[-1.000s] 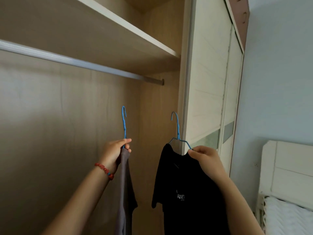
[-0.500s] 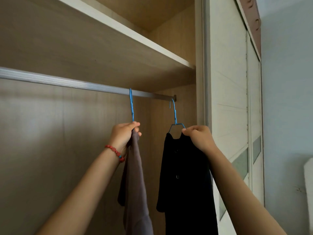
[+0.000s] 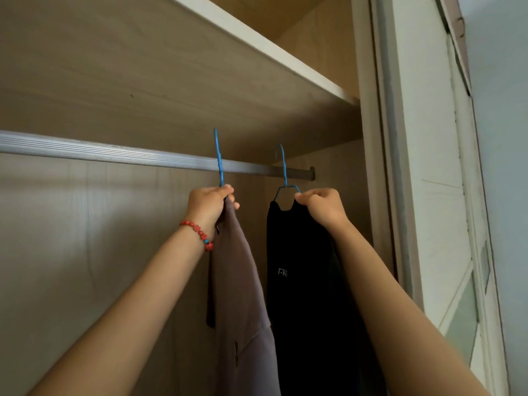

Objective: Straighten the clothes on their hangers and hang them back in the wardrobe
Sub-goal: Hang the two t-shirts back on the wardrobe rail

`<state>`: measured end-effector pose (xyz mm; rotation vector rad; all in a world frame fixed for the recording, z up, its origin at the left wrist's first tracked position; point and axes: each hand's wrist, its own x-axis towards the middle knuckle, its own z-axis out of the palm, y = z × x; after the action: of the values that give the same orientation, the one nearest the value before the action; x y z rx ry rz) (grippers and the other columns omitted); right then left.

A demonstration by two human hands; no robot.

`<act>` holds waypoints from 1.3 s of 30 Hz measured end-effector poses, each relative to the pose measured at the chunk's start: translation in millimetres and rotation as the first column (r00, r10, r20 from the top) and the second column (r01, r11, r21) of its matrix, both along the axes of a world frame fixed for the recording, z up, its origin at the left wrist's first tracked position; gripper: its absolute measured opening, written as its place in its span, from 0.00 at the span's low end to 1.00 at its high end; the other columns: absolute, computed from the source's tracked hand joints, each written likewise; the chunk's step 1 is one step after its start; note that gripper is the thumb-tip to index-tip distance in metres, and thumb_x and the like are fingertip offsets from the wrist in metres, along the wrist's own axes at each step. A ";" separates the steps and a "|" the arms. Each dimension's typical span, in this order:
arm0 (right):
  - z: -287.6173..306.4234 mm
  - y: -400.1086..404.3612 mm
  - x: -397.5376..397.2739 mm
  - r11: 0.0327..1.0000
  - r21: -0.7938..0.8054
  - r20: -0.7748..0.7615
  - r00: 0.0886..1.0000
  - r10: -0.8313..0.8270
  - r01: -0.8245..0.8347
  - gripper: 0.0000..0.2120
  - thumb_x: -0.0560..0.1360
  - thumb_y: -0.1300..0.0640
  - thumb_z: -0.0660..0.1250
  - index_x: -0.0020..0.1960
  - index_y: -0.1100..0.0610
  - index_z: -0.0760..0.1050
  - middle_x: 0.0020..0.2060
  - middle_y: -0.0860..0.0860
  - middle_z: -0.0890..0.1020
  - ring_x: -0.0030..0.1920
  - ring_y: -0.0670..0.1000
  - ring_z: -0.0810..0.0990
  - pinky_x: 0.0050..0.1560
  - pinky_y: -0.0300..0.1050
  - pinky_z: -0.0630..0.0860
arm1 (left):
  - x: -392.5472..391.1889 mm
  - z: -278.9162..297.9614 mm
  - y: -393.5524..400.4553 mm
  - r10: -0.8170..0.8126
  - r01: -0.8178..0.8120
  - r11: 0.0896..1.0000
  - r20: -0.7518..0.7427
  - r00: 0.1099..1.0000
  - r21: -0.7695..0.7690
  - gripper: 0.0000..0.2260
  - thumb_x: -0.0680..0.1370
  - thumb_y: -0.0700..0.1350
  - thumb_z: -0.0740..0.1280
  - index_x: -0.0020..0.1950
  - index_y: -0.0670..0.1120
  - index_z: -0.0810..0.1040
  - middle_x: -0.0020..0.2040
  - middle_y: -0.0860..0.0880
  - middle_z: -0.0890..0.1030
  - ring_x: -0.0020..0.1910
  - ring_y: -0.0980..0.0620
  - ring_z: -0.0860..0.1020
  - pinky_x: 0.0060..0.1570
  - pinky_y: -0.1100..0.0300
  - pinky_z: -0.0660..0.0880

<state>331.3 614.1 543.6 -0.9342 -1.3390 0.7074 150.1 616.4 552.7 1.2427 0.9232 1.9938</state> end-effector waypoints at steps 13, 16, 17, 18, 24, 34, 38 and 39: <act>20.1 89.4 -29.7 0.998 0.014 0.011 0.998 0.057 -0.057 0.13 0.75 0.62 0.66 0.54 0.70 0.77 0.53 0.62 0.81 0.57 0.59 0.78 0.54 0.48 0.74 | -18.8 -3.4 46.7 0.173 -0.172 0.983 0.017 0.985 -0.056 0.10 0.76 0.40 0.65 0.35 0.42 0.77 0.19 0.53 0.76 0.17 0.61 0.74 0.25 0.65 0.73; 14.3 113.0 -32.3 0.997 -0.018 0.023 0.997 0.075 -0.075 0.08 0.74 0.62 0.67 0.44 0.68 0.78 0.40 0.56 0.79 0.49 0.53 0.78 0.48 0.44 0.72 | -15.5 -12.7 42.4 0.189 -0.188 0.980 0.012 0.982 -0.062 0.09 0.76 0.39 0.65 0.36 0.41 0.77 0.28 0.47 0.75 0.22 0.56 0.77 0.23 0.68 0.74; 12.8 119.1 -31.7 0.997 -0.029 0.036 0.997 0.070 -0.069 0.07 0.73 0.62 0.67 0.42 0.67 0.78 0.37 0.55 0.78 0.46 0.53 0.76 0.46 0.43 0.70 | -14.7 -16.5 41.2 0.185 -0.184 0.981 0.011 0.983 -0.063 0.08 0.76 0.39 0.65 0.37 0.40 0.78 0.29 0.47 0.74 0.25 0.53 0.76 0.24 0.68 0.74; 10.9 124.5 -30.5 0.998 -0.041 0.058 0.997 0.056 -0.054 0.08 0.73 0.61 0.67 0.38 0.65 0.77 0.35 0.55 0.77 0.44 0.52 0.76 0.45 0.42 0.69 | -13.9 -19.8 40.0 0.180 -0.179 0.982 0.008 0.984 -0.064 0.08 0.76 0.38 0.65 0.38 0.39 0.78 0.28 0.47 0.74 0.26 0.53 0.75 0.25 0.67 0.74; -4.8 145.7 -25.0 0.993 -0.024 0.246 0.963 -0.106 0.116 0.22 0.74 0.62 0.65 0.26 0.55 0.59 0.25 0.51 0.65 0.27 0.50 0.66 0.35 0.40 0.64 | -15.5 -23.1 41.0 0.209 -0.206 0.975 0.023 0.978 -0.084 0.08 0.74 0.37 0.67 0.34 0.39 0.77 0.17 0.53 0.72 0.17 0.59 0.72 0.24 0.68 0.73; -14.8 158.9 -23.8 0.978 0.086 0.392 0.896 -0.209 0.190 0.18 0.75 0.61 0.64 0.28 0.56 0.62 0.28 0.52 0.69 0.38 0.55 0.72 0.40 0.42 0.67 | -20.6 -28.2 35.0 0.316 -0.314 0.949 0.069 0.946 -0.036 0.08 0.75 0.36 0.65 0.35 0.41 0.77 0.16 0.52 0.71 0.16 0.60 0.70 0.22 0.71 0.71; -15.5 160.0 -22.1 0.965 0.114 0.402 0.877 -0.261 0.235 0.16 0.73 0.60 0.63 0.28 0.58 0.65 0.34 0.57 0.74 0.39 0.56 0.75 0.39 0.41 0.68 | -26.0 -28.6 26.8 0.331 -0.330 0.944 0.073 0.941 -0.029 0.08 0.75 0.36 0.65 0.36 0.40 0.77 0.15 0.53 0.71 0.15 0.60 0.70 0.22 0.71 0.71; -15.8 160.2 -21.6 0.962 0.117 0.404 0.873 -0.273 0.247 0.15 0.73 0.60 0.64 0.29 0.59 0.66 0.34 0.57 0.75 0.38 0.56 0.76 0.38 0.40 0.67 | -27.8 -29.0 24.7 0.331 -0.330 0.944 0.082 0.940 -0.026 0.07 0.75 0.36 0.65 0.36 0.40 0.77 0.15 0.53 0.71 0.15 0.60 0.69 0.21 0.71 0.70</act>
<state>309.7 774.3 527.8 -1.2351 -1.5565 0.2593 122.3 641.0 523.7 1.0383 1.1617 2.2754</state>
